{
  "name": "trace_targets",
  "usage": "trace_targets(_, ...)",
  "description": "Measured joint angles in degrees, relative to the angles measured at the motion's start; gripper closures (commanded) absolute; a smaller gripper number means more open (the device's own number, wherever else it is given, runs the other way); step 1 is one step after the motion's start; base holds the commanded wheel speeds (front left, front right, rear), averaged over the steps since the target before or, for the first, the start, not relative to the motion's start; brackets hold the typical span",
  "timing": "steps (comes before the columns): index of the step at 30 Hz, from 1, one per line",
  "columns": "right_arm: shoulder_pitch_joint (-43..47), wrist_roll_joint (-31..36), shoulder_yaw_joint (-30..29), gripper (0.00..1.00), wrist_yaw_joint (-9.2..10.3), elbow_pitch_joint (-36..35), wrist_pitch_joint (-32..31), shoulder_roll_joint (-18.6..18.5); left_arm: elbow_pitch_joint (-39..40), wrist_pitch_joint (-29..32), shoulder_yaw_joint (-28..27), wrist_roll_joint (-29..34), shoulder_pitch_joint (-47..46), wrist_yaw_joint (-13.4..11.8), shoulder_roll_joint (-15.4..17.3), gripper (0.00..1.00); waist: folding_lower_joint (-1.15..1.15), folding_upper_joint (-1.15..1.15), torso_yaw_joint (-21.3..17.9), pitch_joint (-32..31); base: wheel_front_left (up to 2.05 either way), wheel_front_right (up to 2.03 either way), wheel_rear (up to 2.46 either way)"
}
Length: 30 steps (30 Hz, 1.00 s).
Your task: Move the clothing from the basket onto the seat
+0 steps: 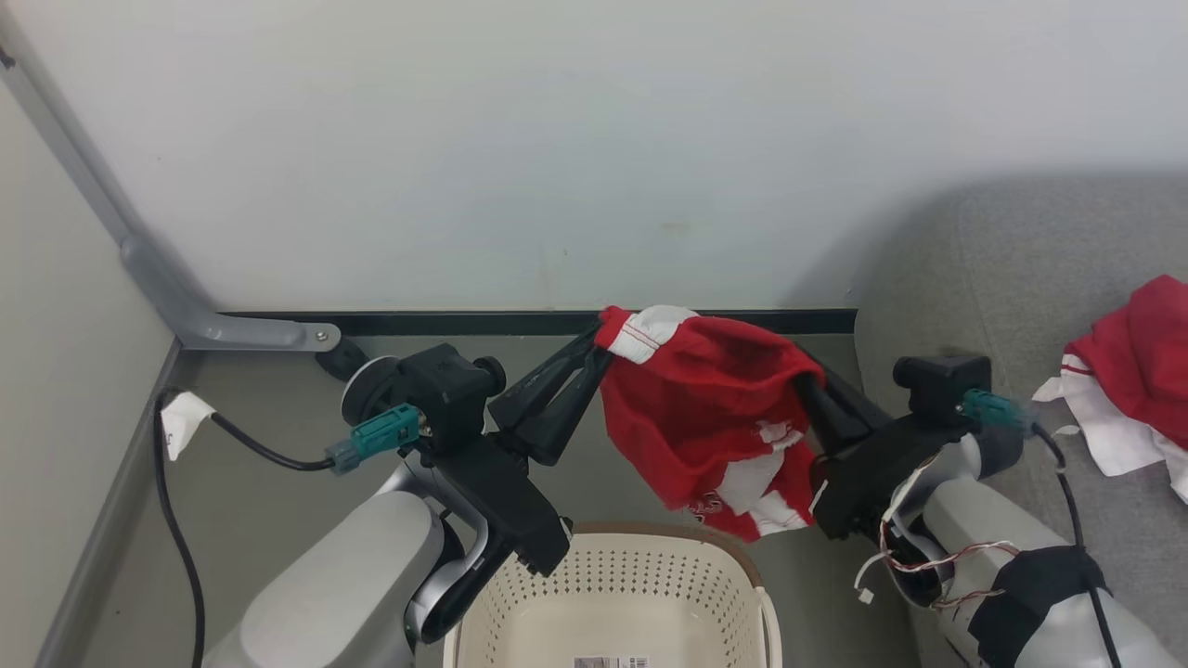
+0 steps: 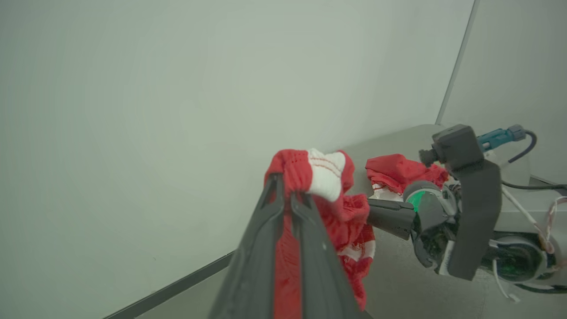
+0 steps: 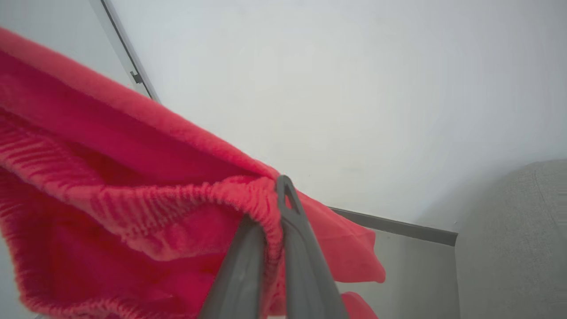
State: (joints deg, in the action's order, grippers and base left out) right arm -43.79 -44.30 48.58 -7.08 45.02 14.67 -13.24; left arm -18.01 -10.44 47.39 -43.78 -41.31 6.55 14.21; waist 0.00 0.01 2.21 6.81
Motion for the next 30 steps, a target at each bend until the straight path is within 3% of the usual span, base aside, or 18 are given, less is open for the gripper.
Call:
trace_targets(5,-0.1,-0.7,-4.4,1.00,0.00,-1.7,0.0,-1.0,-0.1,0.0,1.1,0.0,1.0,0.0,0.0,1.00,0.00,0.00,-1.2,-0.4,0.00,0.00,0.00)
trace_targets(6,0.0,-0.7,-5.1,1.00,0.00,-2.1,0.0,-1.1,-0.1,0.0,1.3,0.0,1.3,0.0,-0.1,0.69,0.00,0.00,-1.5,-0.5,0.00,0.00,0.00)
trace_targets(7,0.0,-0.7,-5.9,1.00,0.00,-2.5,0.0,-1.2,0.0,0.0,1.4,0.0,1.7,-0.1,-0.2,0.01,0.00,0.00,-1.8,-0.6,0.00,0.00,0.00)
trace_targets(18,2.2,1.8,-12.4,1.00,0.15,-8.5,0.0,-4.2,1.7,-0.3,2.0,0.0,3.2,-0.6,0.3,0.00,-0.01,0.00,-5.4,-1.1,0.00,0.00,0.00)
trace_targets(30,7.6,5.5,-19.6,1.00,2.88,-17.6,0.0,-8.5,2.6,-0.3,3.3,0.1,6.9,-1.1,1.9,0.00,-0.01,0.00,-10.3,-1.5,0.00,0.00,0.00)
